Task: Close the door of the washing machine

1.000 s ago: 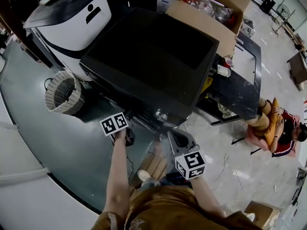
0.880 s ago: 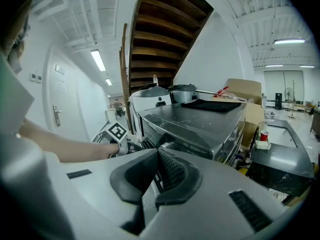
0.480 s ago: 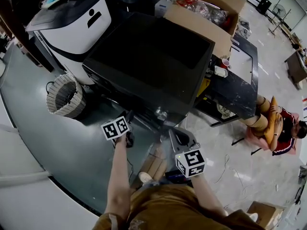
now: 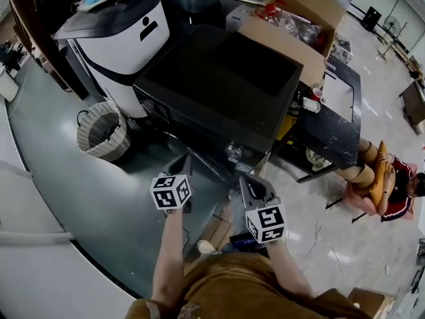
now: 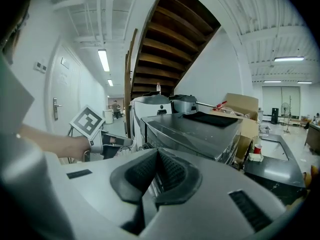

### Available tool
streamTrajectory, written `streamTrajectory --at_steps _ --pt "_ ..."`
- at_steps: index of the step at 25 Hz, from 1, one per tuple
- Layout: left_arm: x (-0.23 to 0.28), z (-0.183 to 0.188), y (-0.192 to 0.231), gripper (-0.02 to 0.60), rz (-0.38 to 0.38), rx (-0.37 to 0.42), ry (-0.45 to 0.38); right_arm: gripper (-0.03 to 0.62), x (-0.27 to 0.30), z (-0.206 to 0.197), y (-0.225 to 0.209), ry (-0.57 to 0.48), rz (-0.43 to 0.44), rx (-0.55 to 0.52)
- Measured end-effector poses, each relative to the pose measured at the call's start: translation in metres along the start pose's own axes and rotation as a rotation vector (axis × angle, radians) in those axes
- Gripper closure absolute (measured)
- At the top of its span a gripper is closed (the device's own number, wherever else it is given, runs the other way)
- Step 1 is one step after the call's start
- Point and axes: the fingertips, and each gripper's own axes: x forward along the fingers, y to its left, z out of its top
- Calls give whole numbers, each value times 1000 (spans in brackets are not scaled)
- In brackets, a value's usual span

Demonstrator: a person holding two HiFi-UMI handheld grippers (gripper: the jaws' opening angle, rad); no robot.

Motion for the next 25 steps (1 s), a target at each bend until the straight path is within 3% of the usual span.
streamTrajectory --at_steps 4,10,15,25 --pt "-38 8 -13 555 -4 100 -33 582 -8 5 14 -18 -5 -17" --pt "-91 26 -32 557 -34 70 -145 582 -20 16 25 -57 -20 -55" --pt "-112 24 -35 557 18 182 -165 582 -20 20 33 -69 -4 -73" --pt "-127 24 -18 557 45 151 -186 583 -14 15 37 -52 5 -80"
